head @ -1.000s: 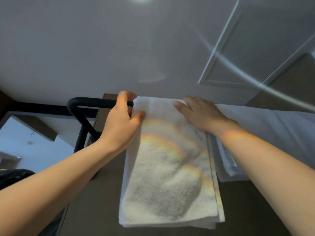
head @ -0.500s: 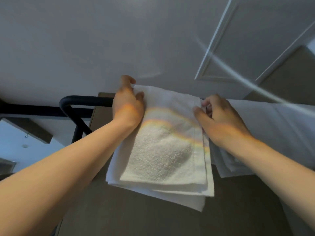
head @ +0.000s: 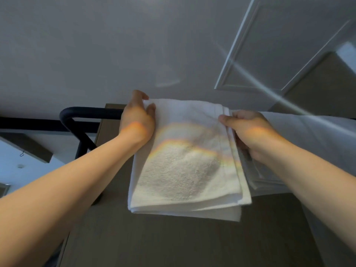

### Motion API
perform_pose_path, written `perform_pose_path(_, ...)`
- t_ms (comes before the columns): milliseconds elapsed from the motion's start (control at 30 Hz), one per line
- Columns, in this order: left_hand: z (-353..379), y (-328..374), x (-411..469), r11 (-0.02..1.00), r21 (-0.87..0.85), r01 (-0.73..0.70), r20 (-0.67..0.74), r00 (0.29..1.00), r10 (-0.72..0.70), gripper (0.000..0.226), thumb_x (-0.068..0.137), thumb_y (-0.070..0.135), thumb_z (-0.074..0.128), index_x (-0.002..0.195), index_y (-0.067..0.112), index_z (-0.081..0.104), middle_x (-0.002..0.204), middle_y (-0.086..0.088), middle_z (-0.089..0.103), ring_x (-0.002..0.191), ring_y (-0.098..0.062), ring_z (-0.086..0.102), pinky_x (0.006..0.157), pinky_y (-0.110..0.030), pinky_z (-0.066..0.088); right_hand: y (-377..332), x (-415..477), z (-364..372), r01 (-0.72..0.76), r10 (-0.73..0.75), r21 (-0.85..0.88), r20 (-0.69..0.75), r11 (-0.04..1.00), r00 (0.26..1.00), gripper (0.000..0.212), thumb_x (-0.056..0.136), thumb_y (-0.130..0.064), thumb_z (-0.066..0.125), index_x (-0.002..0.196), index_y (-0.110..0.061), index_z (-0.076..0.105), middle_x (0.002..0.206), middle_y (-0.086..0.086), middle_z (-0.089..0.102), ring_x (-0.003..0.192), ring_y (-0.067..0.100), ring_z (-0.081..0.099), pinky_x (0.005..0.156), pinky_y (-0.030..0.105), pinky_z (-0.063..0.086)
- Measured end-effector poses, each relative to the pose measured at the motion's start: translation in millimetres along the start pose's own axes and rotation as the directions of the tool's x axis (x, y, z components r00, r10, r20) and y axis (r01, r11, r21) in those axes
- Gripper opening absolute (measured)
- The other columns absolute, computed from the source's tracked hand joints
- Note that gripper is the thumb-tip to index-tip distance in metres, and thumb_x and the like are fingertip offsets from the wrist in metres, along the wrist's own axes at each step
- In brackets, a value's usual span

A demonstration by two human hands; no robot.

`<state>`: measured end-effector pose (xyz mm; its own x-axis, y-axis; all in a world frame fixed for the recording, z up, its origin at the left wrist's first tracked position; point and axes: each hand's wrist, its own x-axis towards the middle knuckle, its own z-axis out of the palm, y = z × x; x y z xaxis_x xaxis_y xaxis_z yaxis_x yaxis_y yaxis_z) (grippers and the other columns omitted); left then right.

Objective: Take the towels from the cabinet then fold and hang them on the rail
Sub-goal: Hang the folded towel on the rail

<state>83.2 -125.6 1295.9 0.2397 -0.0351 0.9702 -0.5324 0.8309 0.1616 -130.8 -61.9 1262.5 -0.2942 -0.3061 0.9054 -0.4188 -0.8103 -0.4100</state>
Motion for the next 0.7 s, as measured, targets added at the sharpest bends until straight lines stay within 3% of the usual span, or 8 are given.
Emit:
perform_pose_path(67, 2, -1, 0, 1.0, 0.005, -0.011, -0.005, 1.0, 0.011, 0.028, 0.102, 0.028, 0.043, 0.125, 0.013, 0.044, 0.104, -0.002, 0.044, 0.092, -0.018, 0.042, 0.075, -0.029, 0.032, -1, 13, 1, 0.09, -0.101, -0.128, -0.084, 0.988, 0.991, 0.029, 0.091, -0.021, 0.066, 0.091, 0.008, 0.066, 0.092, 0.031, 0.069, 0.079, 0.041, 0.067, 0.073, 0.046, 0.054)
perform_pose_path(133, 5, -2, 0, 0.998, 0.057, -0.018, 0.001, 1.0, 0.018, 0.032, 0.102, 0.032, 0.042, 0.126, 0.011, 0.044, 0.103, -0.003, 0.045, 0.092, -0.021, 0.044, 0.074, -0.03, 0.032, -5, 28, 3, 0.17, -0.203, -0.288, -0.087, 0.942, 0.975, 0.033, 0.091, -0.02, 0.064, 0.077, 0.01, 0.06, 0.075, 0.032, 0.06, 0.064, 0.028, 0.057, 0.06, 0.036, 0.042)
perform_pose_path(233, 8, 2, 12, 0.974, 0.223, 0.03, 0.037, 0.999, -0.039, 0.038, 0.103, 0.038, 0.035, 0.125, 0.009, 0.047, 0.11, -0.011, 0.057, 0.098, -0.03, 0.052, 0.072, -0.031, 0.03, -11, 47, 8, 0.178, -0.226, -0.528, -0.029, 0.831, 0.974, 0.048, 0.093, -0.022, 0.06, 0.056, -0.013, 0.032, 0.057, 0.005, 0.03, 0.059, 0.022, 0.035, 0.049, 0.032, 0.022)
perform_pose_path(333, 6, 5, 22, 0.939, 0.339, 0.048, 0.087, 0.993, -0.082, 0.046, 0.104, 0.043, 0.029, 0.121, 0.006, 0.05, 0.123, -0.018, 0.058, 0.107, -0.034, 0.054, 0.074, -0.032, 0.03, -14, 53, 13, 0.158, -0.208, -0.669, 0.004, 0.727, 0.978, 0.044, 0.097, -0.032, 0.052, 0.06, -0.015, 0.036, 0.067, 0.012, 0.041, 0.08, 0.03, 0.049, 0.054, 0.032, 0.029)
perform_pose_path(433, 0, 3, 12, 0.962, 0.269, 0.052, 0.127, 0.988, -0.089, 0.056, 0.099, 0.054, 0.035, 0.131, 0.009, 0.043, 0.133, -0.015, 0.051, 0.116, -0.034, 0.051, 0.078, -0.032, 0.033, -11, 47, 15, 0.168, -0.223, -0.754, 0.03, 0.635, 0.974, 0.04, 0.1, -0.04, 0.046, 0.076, -0.008, 0.05, 0.105, 0.028, 0.061, 0.105, 0.036, 0.06, 0.069, 0.032, 0.034)
perform_pose_path(500, -6, 2, -5, 0.979, 0.203, 0.034, 0.14, 0.988, -0.064, 0.06, 0.095, 0.057, 0.042, 0.136, 0.012, 0.037, 0.135, -0.014, 0.042, 0.116, -0.032, 0.05, 0.078, -0.027, 0.032, -6, 44, 14, 0.19, -0.241, -0.758, 0.044, 0.624, 0.969, 0.046, 0.1, -0.04, 0.046, 0.065, -0.011, 0.039, 0.091, 0.026, 0.057, 0.097, 0.035, 0.059, 0.069, 0.03, 0.03)
perform_pose_path(567, -14, -1, -24, 0.996, 0.088, -0.027, 0.102, 0.995, 0.018, 0.057, 0.092, 0.055, 0.052, 0.129, 0.013, 0.042, 0.128, -0.009, 0.042, 0.103, -0.024, 0.053, 0.072, -0.02, 0.034, -3, 42, 12, 0.192, -0.24, -0.747, 0.045, 0.636, 0.97, 0.05, 0.1, -0.039, 0.048, 0.06, -0.016, 0.029, 0.067, 0.013, 0.04, 0.082, 0.031, 0.05, 0.067, 0.029, 0.028)
perform_pose_path(700, -28, -16, -53, 1.0, 0.002, -0.029, 0.136, 0.99, 0.029, 0.049, 0.081, 0.061, 0.063, 0.108, 0.02, 0.063, 0.12, -0.004, 0.058, 0.099, -0.016, 0.059, 0.066, -0.02, 0.045, 1, 39, 12, 0.199, -0.256, -0.713, 0.028, 0.672, 0.966, 0.049, 0.099, -0.037, 0.051, 0.059, -0.017, 0.03, 0.062, 0.003, 0.031, 0.077, 0.025, 0.042, 0.064, 0.03, 0.027)
